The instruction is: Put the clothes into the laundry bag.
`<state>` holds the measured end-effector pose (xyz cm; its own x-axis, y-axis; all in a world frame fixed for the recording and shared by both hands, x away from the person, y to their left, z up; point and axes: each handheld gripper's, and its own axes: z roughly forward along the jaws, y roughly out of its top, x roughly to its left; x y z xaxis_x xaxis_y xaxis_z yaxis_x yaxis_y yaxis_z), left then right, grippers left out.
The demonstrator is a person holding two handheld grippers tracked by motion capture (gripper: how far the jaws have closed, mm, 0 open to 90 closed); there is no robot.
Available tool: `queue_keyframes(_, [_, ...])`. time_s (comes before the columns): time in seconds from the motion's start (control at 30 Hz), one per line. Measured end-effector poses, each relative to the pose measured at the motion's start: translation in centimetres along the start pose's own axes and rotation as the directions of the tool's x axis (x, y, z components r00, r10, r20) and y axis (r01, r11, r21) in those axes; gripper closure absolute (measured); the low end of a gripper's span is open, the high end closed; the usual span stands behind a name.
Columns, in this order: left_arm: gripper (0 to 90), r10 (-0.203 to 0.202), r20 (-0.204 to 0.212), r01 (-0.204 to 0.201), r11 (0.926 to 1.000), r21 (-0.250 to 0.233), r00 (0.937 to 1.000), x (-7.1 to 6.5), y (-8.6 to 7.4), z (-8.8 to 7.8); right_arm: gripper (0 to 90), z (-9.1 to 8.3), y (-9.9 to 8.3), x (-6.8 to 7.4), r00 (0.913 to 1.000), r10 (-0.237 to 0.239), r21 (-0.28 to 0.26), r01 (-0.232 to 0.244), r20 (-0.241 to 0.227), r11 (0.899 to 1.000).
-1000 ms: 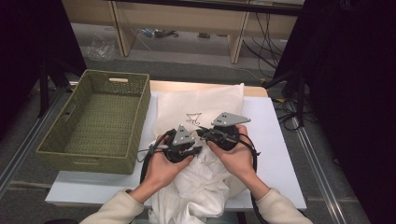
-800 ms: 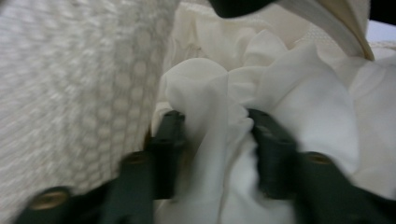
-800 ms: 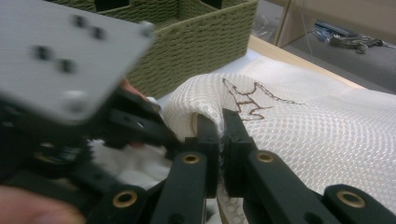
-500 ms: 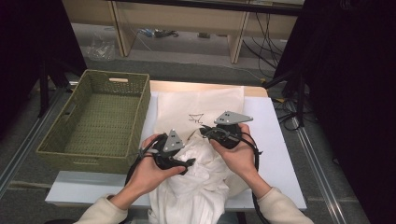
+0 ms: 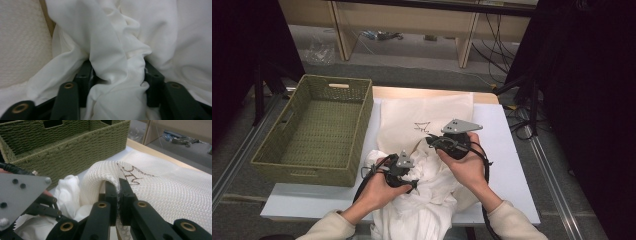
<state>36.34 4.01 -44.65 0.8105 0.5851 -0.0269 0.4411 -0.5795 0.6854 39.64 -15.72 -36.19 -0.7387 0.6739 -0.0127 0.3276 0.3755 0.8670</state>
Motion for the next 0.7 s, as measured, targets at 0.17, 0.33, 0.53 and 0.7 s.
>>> queue_keyframes(0.17, [74.1, -0.009, 0.009, 0.009, 0.9989, -0.046, 0.9999, -0.3, 0.7, -1.3, 88.3, 0.1, 0.0, 0.3, 1.0000, -0.004, 0.005, 0.004, -0.008, 1.000])
queue_keyframes(0.33, [76.9, -0.061, 0.076, 0.075, 0.9768, -0.201, 0.9952, -1.4, 2.7, -3.8, 88.3, 0.3, 0.1, 0.8, 0.9999, 0.009, 0.000, -0.009, -0.013, 1.000])
queue_keyframes(0.53, [76.2, -0.034, 0.046, 0.044, 0.9725, -0.229, 0.9983, -1.0, 4.8, -2.6, 88.4, -0.1, 0.4, 1.3, 0.9998, -0.013, -0.015, 0.013, -0.013, 1.000])
queue_keyframes(0.7, [68.2, -0.067, -0.035, 0.059, 0.9784, -0.198, 0.9972, 0.5, 4.2, 0.9, 88.4, 0.2, 0.2, 1.2, 0.9993, -0.023, -0.001, 0.023, -0.029, 1.000])
